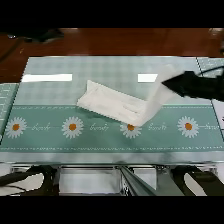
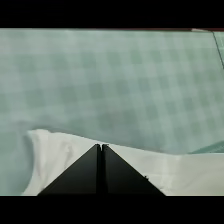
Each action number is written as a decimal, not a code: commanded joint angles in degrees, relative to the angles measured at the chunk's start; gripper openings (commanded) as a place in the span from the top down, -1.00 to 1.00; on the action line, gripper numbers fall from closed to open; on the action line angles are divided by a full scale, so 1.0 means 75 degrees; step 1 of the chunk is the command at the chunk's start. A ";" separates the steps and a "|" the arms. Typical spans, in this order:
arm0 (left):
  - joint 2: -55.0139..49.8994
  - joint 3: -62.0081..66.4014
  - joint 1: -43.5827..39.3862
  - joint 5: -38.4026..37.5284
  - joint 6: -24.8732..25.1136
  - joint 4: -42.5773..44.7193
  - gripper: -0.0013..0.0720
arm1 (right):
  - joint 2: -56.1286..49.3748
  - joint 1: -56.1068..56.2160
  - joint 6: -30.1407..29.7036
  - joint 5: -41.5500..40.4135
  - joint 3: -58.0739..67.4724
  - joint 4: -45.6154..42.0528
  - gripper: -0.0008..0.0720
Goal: Fold the shirts.
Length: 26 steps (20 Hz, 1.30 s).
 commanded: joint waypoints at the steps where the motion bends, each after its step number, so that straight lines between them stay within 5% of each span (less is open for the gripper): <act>1: 0.2180 -0.1626 0.1282 0.0510 0.0965 0.0195 0.91 | -0.1888 0.2055 0.0189 -0.1349 0.1154 -0.0041 0.90; 7: 0.5141 -0.6257 0.2002 0.1291 0.0968 0.0119 0.91 | -0.5738 0.3716 0.0396 -0.1457 0.4097 0.0009 0.90; 13: 0.5371 -0.7901 0.1352 0.1457 0.0895 -0.0047 0.91 | -0.7880 0.4112 0.0854 -0.1376 0.5931 0.0038 0.89; 14: 0.5348 -0.7924 0.1338 0.1562 0.0895 -0.0055 0.91 | -0.8038 0.4130 0.0903 -0.1396 0.6041 0.0137 0.53; 15: 0.5333 -0.7924 0.1338 0.1667 0.0892 -0.0067 0.91 | -0.8140 0.4130 0.0801 -0.1306 0.6073 0.0449 -0.61; 16: 0.5333 -0.7924 0.1338 0.1813 0.0892 -0.0067 0.91 | -0.8140 0.4074 0.0367 -0.1172 0.6079 0.0621 -0.76; 20: 0.5333 -0.7924 0.1338 0.2186 0.0889 -0.0102 0.91 | -0.7128 0.2331 0.0586 0.0443 0.6094 0.0641 -0.75; 22: 0.5333 -0.7924 0.1338 0.2186 0.0892 -0.0140 0.91 | -0.6120 0.1137 0.0586 0.2031 0.6091 -0.0385 -0.75; 24: 0.5327 -0.7927 0.1338 0.2232 0.0892 -0.0189 0.91 | -0.4826 0.0437 0.0868 0.3293 0.5721 -0.3450 -0.75; 26: 0.5316 -0.7933 0.1335 0.2366 0.0892 -0.0245 0.91 | -0.3177 0.0061 0.1813 0.2838 0.4016 -0.6076 -0.75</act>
